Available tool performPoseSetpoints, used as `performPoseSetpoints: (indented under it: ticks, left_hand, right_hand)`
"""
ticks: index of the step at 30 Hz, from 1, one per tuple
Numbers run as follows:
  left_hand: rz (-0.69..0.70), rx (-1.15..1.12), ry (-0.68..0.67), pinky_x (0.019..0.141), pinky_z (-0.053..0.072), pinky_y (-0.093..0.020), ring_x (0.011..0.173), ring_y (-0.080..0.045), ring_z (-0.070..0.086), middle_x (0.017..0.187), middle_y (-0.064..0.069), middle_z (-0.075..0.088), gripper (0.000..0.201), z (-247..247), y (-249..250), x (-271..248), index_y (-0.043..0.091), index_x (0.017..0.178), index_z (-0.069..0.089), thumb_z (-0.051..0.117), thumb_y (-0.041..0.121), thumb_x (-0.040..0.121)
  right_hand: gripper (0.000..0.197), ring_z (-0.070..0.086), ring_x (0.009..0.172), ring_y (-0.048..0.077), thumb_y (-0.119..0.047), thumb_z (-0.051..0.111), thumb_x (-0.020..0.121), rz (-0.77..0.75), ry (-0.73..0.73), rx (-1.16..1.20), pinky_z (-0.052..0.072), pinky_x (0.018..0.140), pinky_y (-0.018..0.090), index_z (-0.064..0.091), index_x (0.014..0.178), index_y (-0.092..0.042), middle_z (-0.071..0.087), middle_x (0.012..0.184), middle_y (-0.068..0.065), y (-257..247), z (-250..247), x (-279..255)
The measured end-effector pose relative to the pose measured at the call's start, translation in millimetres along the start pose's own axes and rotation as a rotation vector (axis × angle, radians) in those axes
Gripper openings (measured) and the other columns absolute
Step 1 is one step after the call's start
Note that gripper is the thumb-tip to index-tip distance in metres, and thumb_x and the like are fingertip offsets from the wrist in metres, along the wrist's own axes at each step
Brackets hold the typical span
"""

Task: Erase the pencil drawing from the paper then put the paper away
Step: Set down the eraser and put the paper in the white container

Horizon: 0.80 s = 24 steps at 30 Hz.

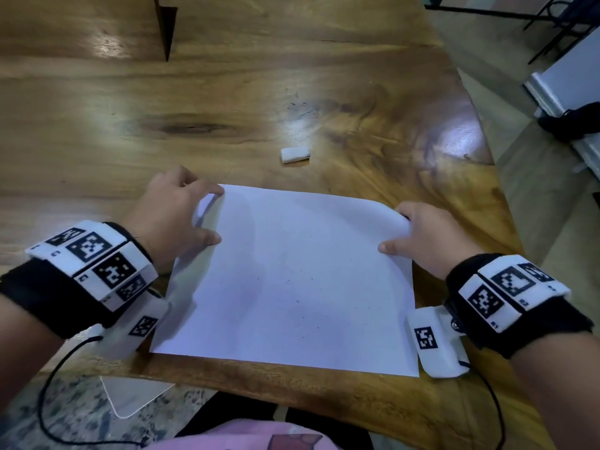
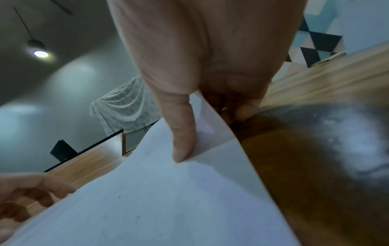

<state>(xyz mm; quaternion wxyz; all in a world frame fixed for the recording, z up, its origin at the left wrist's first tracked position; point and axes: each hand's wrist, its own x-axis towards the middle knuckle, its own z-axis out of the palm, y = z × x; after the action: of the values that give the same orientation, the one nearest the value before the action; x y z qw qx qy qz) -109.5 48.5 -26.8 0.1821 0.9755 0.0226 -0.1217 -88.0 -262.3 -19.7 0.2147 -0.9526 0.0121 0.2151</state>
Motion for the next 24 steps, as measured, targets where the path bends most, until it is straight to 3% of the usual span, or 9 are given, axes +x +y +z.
performPoseSetpoints:
  ticks: [2,6,8,10,13,16,20,22,24]
  left_hand:
    - [0.000,-0.039,0.008,0.098,0.037,-0.044,0.116,-0.033,0.037,0.123,-0.016,0.043,0.072,0,-3,-3,0.020,0.123,0.050,0.081,0.021,0.059]
    - [-0.019,-0.077,0.017,0.098,0.038,-0.041,0.119,-0.030,0.037,0.121,-0.012,0.042,0.083,0,-7,-11,0.023,0.131,0.039,0.081,0.023,0.060]
    - [-0.035,-0.128,0.046,0.091,0.038,-0.034,0.109,-0.025,0.042,0.108,-0.005,0.040,0.085,-1,-9,-18,0.023,0.133,0.034,0.080,0.022,0.062]
    - [-0.061,-0.167,0.055,0.087,0.040,-0.034,0.098,-0.022,0.047,0.104,0.000,0.038,0.090,-1,-13,-26,0.028,0.137,0.025,0.078,0.025,0.064]
    - [-0.103,-0.246,0.060,0.091,0.046,-0.045,0.101,-0.026,0.051,0.113,-0.006,0.045,0.086,6,-25,-38,0.031,0.136,0.026,0.076,0.024,0.067]
    - [-0.106,-0.354,0.081,0.089,0.049,-0.049,0.098,-0.021,0.053,0.114,-0.006,0.050,0.077,18,-37,-50,0.037,0.129,0.037,0.076,0.017,0.066]
    - [-0.080,-0.520,0.090,0.077,0.053,-0.037,0.083,-0.004,0.057,0.095,0.017,0.058,0.071,26,-46,-68,0.068,0.098,0.040,0.073,0.012,0.069]
    - [-0.084,-0.580,0.072,0.074,0.052,-0.032,0.080,0.000,0.059,0.092,0.022,0.061,0.068,28,-45,-76,0.070,0.093,0.044,0.072,0.012,0.070]
    - [-0.100,-0.677,0.040,0.073,0.052,-0.028,0.076,-0.002,0.062,0.089,0.024,0.065,0.055,26,-34,-86,0.066,0.092,0.049,0.076,0.027,0.065]
  right_hand:
    - [0.016,0.052,0.071,0.021,-0.013,0.073,0.077,-0.016,0.011,0.083,0.035,0.055,0.029,0.057,0.077,-0.010,0.058,0.076,0.005,3,-3,-1]
    - [0.017,0.052,0.067,0.015,-0.007,0.069,0.080,-0.073,-0.002,0.195,0.037,0.059,0.027,0.057,0.072,-0.016,0.056,0.071,0.000,15,-12,-1]
    - [0.022,0.050,0.059,0.001,-0.003,0.066,0.081,-0.098,-0.046,0.247,0.037,0.054,0.015,0.057,0.069,-0.019,0.054,0.067,-0.006,19,-15,-2]
    - [0.019,0.050,0.054,-0.003,0.000,0.065,0.082,-0.093,-0.087,0.305,0.037,0.052,0.010,0.061,0.074,-0.016,0.057,0.067,-0.007,25,-14,-3]
    - [0.013,0.057,0.062,0.003,0.001,0.064,0.082,-0.053,-0.143,0.407,0.042,0.062,0.022,0.066,0.083,-0.012,0.064,0.070,-0.006,36,-10,-1]
    - [0.013,0.059,0.062,0.010,0.007,0.061,0.082,-0.033,-0.181,0.530,0.044,0.060,0.024,0.064,0.084,-0.005,0.065,0.071,0.001,43,-10,4]
    - [0.013,0.059,0.055,0.009,0.013,0.055,0.084,-0.023,-0.249,0.679,0.045,0.048,0.016,0.059,0.090,0.004,0.066,0.065,0.000,43,-10,10]
    - [0.016,0.063,0.058,0.011,0.014,0.053,0.084,-0.006,-0.289,0.739,0.049,0.049,0.017,0.060,0.093,0.003,0.068,0.070,0.004,42,-10,11]
    - [0.021,0.067,0.066,0.016,0.013,0.053,0.083,0.009,-0.333,0.778,0.053,0.053,0.021,0.063,0.096,-0.001,0.071,0.081,0.009,40,-10,12]
